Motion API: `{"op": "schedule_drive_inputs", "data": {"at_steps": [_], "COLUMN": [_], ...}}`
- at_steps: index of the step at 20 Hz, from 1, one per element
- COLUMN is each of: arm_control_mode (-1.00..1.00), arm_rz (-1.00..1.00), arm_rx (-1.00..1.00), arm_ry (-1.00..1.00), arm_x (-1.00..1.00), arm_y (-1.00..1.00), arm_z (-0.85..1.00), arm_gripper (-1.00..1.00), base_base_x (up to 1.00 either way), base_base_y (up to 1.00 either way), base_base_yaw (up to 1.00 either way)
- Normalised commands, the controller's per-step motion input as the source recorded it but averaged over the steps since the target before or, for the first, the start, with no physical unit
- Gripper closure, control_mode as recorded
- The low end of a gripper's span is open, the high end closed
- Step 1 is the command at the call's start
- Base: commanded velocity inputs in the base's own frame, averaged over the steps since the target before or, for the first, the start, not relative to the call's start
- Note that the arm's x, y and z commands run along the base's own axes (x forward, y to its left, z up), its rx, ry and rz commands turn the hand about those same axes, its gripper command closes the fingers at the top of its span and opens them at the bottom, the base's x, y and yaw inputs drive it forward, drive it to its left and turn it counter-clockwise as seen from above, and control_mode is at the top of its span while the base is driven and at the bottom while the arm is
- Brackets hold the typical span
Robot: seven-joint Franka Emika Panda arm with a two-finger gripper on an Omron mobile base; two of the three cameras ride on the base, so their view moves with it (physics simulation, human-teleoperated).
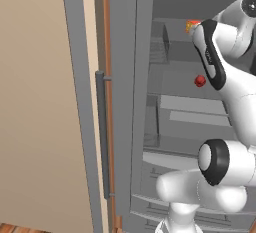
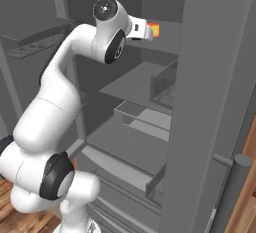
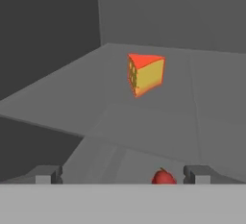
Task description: Take the cheese, fish, and bell pepper from the fridge and place them on the plate on the dining counter to create an appetizer plate.
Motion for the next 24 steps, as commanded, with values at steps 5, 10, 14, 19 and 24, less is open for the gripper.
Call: {"op": "schedule_drive_inputs", "data": {"at_steps": [5, 10, 14, 19, 24], "arm_control_mode": [-1.0, -1.0, -1.0, -1.0, -1.0], "arm_rz": [0.0, 0.0, 0.0, 0.0, 0.0], "arm_rx": [0.0, 0.0, 0.0, 0.0, 0.0], "arm_ry": [0.0, 0.0, 0.0, 0.0, 0.0], "arm_x": [0.24, 0.26, 0.28, 0.33, 0.32], "arm_y": [-0.19, -0.24, -0.1, -0.01, 0.0], "arm_z": [0.0, 0.0, 0.0, 0.0, 0.0], "arm_gripper": [-1.0, -1.0, -1.0, -1.0, -1.0], "base_base_x": [0.0, 0.0, 0.0, 0.0, 0.0], "base_base_y": [0.0, 0.0, 0.0, 0.0, 0.0], "base_base_yaw": [0.0, 0.0, 0.0, 0.0, 0.0]}}
